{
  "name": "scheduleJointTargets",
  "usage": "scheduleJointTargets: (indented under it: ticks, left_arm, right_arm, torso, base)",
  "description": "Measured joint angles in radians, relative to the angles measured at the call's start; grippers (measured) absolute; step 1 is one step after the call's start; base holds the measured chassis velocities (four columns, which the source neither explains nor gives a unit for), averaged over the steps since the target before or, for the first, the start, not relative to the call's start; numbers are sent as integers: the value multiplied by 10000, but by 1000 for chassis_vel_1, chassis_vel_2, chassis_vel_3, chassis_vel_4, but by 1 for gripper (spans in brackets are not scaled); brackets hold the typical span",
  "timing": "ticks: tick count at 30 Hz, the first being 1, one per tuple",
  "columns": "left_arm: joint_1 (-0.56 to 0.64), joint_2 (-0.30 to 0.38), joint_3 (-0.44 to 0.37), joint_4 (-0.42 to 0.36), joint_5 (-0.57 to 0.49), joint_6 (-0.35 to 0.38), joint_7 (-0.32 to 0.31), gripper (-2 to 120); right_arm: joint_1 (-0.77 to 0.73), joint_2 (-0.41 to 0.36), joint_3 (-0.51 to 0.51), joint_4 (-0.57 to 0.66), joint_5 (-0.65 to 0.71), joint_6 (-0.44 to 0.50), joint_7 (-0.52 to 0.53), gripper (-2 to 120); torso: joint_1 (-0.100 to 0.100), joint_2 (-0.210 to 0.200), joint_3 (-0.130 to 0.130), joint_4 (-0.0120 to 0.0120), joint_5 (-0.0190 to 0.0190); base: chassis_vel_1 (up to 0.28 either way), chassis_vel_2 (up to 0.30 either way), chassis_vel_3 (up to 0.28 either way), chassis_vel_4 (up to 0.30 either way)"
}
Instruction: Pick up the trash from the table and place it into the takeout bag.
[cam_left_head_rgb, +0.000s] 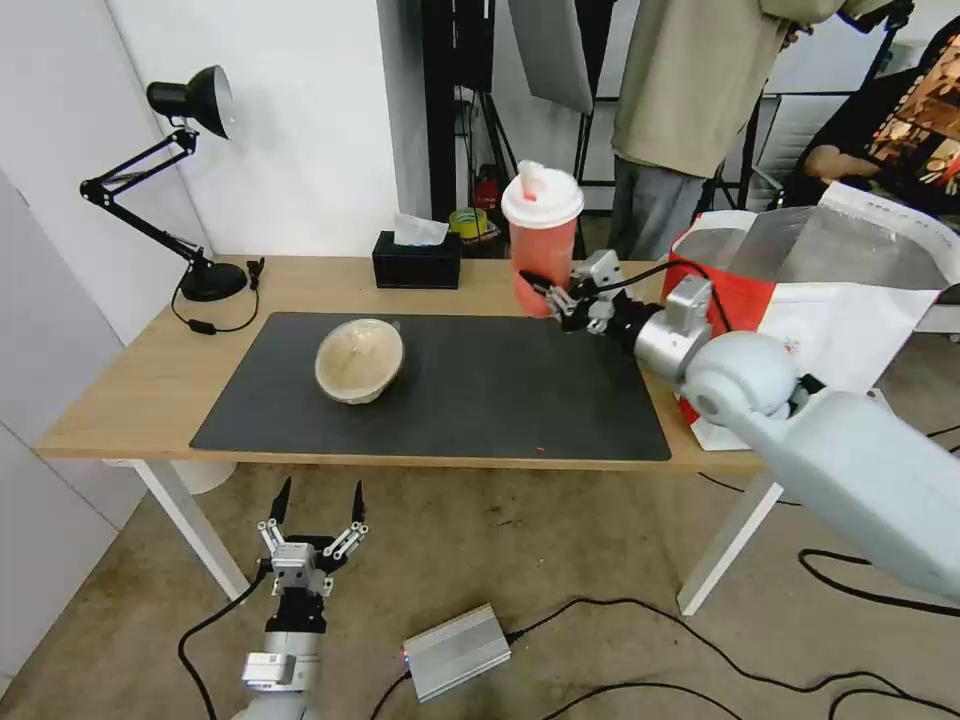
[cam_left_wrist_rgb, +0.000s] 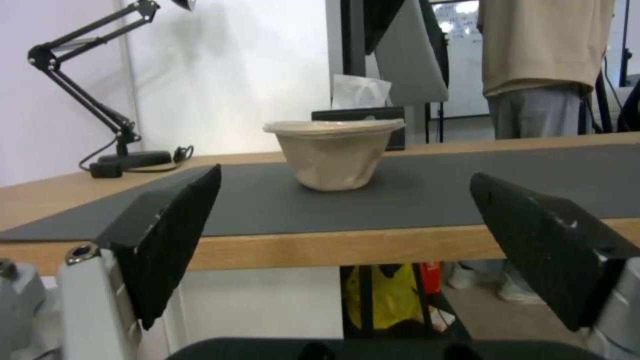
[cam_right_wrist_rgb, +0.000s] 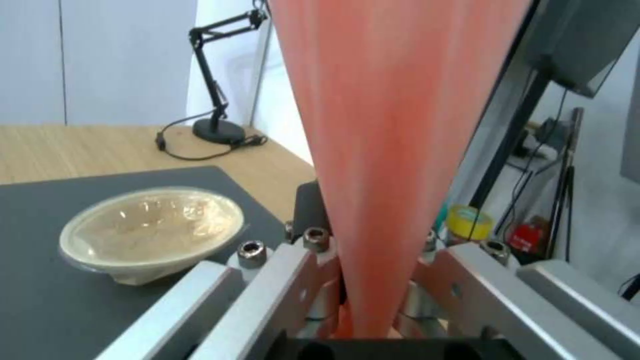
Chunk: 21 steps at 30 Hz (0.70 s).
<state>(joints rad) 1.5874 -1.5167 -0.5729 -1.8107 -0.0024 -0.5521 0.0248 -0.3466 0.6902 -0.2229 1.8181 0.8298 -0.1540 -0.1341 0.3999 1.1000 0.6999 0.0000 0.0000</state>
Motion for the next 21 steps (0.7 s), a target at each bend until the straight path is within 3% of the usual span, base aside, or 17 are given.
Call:
scheduleJointTargets:
  ticks: [11, 21]
  left_arm:
    - [3, 25, 45, 58, 75, -12, 3, 100]
    - [-84, 191, 172, 297, 104, -40, 13, 100]
  right_arm:
    - [-494, -679, 838, 501, 291, -7, 7, 6]
    - [-1314, -1523, 2254, 1062, 669, -10, 82, 6]
  torso:
    - [2, 0, 0, 0, 1]
    - [1, 0, 0, 0, 1]
  base:
    - [0, 0, 0, 0]
    - [0, 0, 0, 0]
